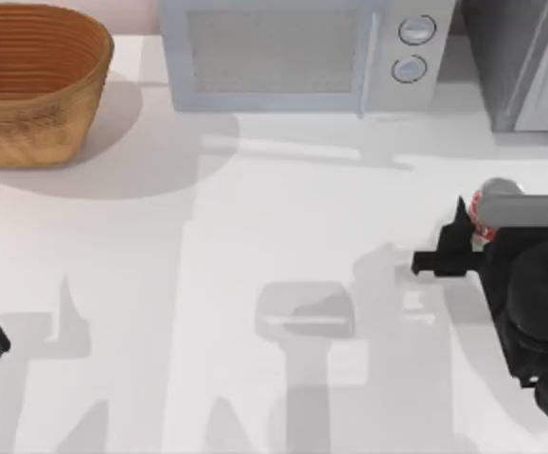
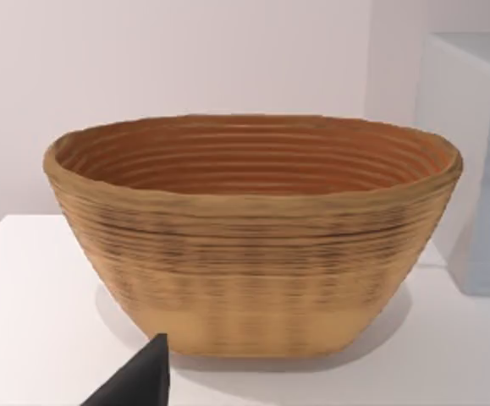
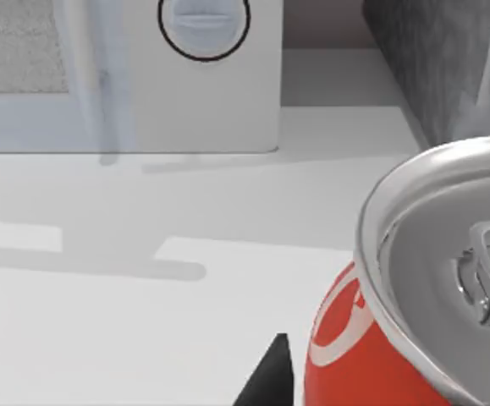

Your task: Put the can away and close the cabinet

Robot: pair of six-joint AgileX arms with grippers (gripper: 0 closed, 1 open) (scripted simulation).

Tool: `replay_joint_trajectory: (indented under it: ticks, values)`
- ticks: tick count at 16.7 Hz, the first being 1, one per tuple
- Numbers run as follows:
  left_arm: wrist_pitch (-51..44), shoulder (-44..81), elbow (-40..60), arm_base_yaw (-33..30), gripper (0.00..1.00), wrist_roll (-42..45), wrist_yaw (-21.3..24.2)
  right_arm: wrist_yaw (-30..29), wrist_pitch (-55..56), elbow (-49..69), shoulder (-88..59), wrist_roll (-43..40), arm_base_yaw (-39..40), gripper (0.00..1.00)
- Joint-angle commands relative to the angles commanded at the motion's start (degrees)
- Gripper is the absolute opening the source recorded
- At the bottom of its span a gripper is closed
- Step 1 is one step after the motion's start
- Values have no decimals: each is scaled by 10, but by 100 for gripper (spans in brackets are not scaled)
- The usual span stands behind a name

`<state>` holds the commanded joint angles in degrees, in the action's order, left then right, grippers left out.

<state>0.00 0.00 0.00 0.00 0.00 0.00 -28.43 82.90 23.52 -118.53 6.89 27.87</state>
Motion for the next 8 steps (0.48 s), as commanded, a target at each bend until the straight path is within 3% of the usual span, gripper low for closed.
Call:
replay_joint_trajectory:
  ticks: [8]
  values:
    - [0,0,0,0,100,0,0,2,-349,36,291,-1,-1,0]
